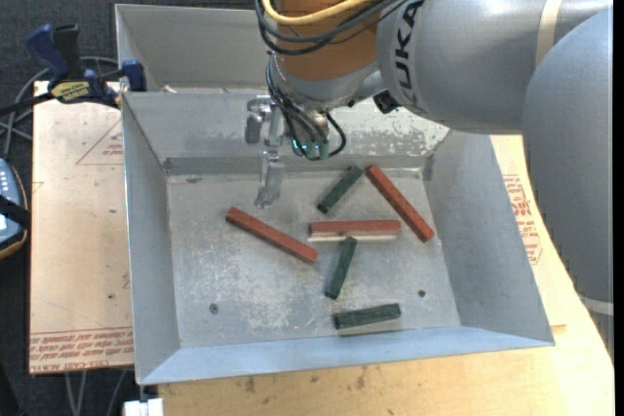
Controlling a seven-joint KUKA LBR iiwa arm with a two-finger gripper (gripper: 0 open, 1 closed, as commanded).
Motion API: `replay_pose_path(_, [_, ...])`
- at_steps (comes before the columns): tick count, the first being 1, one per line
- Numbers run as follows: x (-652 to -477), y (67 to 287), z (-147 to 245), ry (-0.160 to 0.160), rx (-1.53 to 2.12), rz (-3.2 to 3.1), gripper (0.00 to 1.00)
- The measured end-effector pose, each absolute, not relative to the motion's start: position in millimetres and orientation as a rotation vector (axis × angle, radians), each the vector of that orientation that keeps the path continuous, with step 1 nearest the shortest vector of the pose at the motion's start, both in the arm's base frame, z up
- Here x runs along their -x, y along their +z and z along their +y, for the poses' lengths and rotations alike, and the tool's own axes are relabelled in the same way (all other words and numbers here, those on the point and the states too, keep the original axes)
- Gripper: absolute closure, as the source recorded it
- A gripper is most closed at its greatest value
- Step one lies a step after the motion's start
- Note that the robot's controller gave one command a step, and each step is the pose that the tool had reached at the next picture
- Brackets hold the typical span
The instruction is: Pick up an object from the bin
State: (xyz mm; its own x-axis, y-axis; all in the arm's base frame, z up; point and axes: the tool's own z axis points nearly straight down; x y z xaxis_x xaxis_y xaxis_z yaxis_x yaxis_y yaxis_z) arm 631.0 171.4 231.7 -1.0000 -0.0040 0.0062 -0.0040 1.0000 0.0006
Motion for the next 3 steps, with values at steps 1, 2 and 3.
replay_pose_path(1, [-615.9, 67.1, 140.7, -0.001, -0.487, -3.099, 0.00])
replay_pose_path(2, [-618.2, 71.7, 141.8, -0.004, -0.487, -3.106, 1.00])
replay_pose_path(3, [-583.2, 245.6, 138.3, -0.002, -0.549, -3.104, 1.00])
